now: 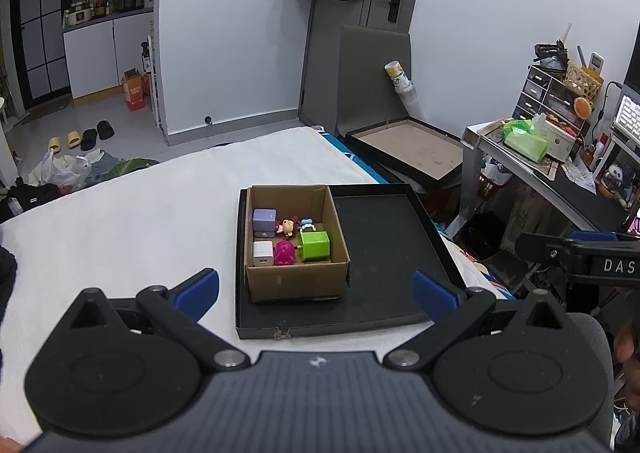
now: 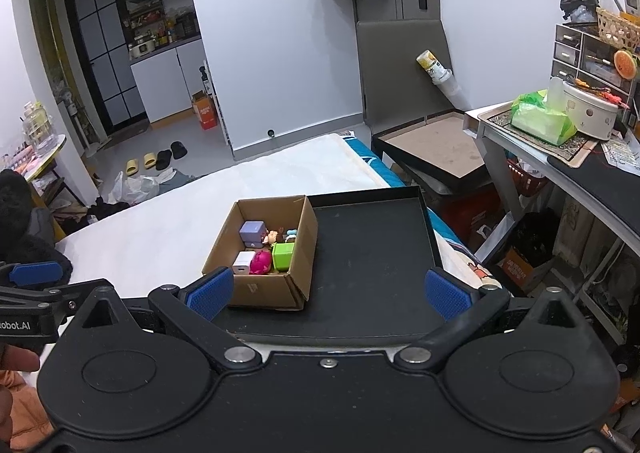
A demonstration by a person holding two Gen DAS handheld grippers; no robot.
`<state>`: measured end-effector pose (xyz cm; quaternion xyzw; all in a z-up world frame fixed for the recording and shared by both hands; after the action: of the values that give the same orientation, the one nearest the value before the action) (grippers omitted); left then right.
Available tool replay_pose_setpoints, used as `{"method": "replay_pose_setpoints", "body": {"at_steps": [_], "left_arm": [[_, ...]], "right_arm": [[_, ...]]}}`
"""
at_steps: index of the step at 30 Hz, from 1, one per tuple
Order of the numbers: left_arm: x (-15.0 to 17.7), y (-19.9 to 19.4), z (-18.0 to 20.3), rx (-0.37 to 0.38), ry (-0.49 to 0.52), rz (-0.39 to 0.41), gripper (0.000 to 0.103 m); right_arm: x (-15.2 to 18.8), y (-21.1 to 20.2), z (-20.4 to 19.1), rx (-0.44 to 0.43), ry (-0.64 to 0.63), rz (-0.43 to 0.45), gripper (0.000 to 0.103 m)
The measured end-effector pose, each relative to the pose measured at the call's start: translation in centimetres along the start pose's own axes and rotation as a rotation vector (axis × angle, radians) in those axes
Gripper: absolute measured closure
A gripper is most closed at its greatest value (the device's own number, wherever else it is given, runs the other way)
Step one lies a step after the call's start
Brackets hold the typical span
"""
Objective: Organize rigid objects
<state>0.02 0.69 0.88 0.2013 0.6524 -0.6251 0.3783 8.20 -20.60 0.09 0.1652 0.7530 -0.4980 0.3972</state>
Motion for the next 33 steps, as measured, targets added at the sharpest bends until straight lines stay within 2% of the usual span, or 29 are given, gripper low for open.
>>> {"method": "replay_pose_setpoints", "body": {"at_steps": [33], "left_arm": [[0.24,-0.04,0.23,0.002,0.002,-0.011,0.001]], "right_arm": [[-0.19,-0.83,-0.07,-0.028,0.002,0.008,0.000]]}}
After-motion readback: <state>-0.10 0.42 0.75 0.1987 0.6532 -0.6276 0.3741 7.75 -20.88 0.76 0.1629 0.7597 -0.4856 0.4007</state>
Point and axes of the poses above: each gripper's, at about its wrist camera, not at the fingertips, and y roughly the way its jaws point, z to its right, x to its underside, the point moved 3 cm from there along y, roughly the way its jaws point, and after that the axes turned 4 degrees about -x, right-handed, at the moved point
